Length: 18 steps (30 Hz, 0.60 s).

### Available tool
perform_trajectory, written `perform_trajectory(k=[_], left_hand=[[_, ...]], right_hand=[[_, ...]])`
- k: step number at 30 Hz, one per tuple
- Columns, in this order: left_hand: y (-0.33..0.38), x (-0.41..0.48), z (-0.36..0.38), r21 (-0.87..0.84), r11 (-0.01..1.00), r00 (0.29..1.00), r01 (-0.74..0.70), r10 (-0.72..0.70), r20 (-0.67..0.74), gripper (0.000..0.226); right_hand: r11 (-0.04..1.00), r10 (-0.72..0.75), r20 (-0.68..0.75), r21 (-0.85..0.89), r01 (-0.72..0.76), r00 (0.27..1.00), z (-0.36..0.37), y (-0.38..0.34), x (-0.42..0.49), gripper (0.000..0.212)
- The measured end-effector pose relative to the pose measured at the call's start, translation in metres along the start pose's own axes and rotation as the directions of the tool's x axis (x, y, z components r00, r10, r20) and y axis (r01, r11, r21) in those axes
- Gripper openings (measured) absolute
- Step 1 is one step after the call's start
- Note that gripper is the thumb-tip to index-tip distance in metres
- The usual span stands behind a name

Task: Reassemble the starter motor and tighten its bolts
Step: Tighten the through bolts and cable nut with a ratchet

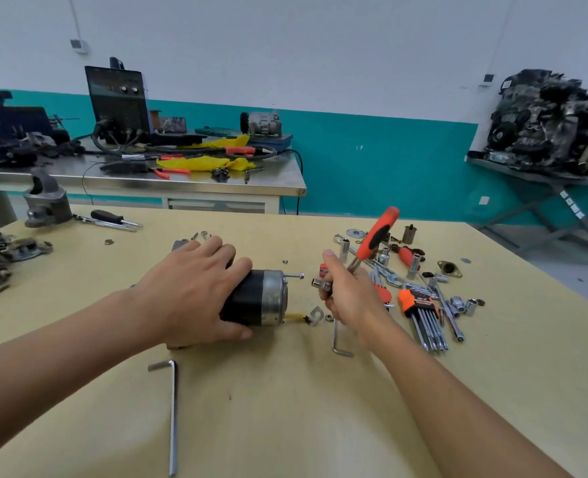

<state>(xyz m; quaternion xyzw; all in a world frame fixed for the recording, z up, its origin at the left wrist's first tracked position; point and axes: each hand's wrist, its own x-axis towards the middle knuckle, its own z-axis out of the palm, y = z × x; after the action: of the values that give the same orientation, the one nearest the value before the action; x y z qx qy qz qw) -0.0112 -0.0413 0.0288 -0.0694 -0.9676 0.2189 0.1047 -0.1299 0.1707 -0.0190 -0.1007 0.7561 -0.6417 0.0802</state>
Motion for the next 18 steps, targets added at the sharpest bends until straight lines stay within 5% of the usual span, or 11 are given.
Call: perform_trajectory(k=[8, 12, 18], left_hand=[[0.018, 0.041, -0.038, -0.074, 0.991, 0.902, 0.114, -0.072, 0.427, 0.085], [0.017, 0.039, -0.036, -0.042, 0.996, 0.902, 0.082, -0.056, 0.429, 0.083], [0.028, 0.032, -0.039, 0.0, 0.997, 0.897, 0.071, -0.064, 0.436, 0.086]], right_hand=[[0.983, -0.06, 0.06, -0.168, 0.07, 0.996, -0.012, -0.024, 0.007, 0.044], [0.985, -0.081, 0.085, -0.147, 0.093, 0.993, -0.013, -0.014, 0.001, 0.045], [0.927, -0.07, 0.115, -0.359, 0.107, 0.991, -0.014, -0.008, -0.008, 0.062]])
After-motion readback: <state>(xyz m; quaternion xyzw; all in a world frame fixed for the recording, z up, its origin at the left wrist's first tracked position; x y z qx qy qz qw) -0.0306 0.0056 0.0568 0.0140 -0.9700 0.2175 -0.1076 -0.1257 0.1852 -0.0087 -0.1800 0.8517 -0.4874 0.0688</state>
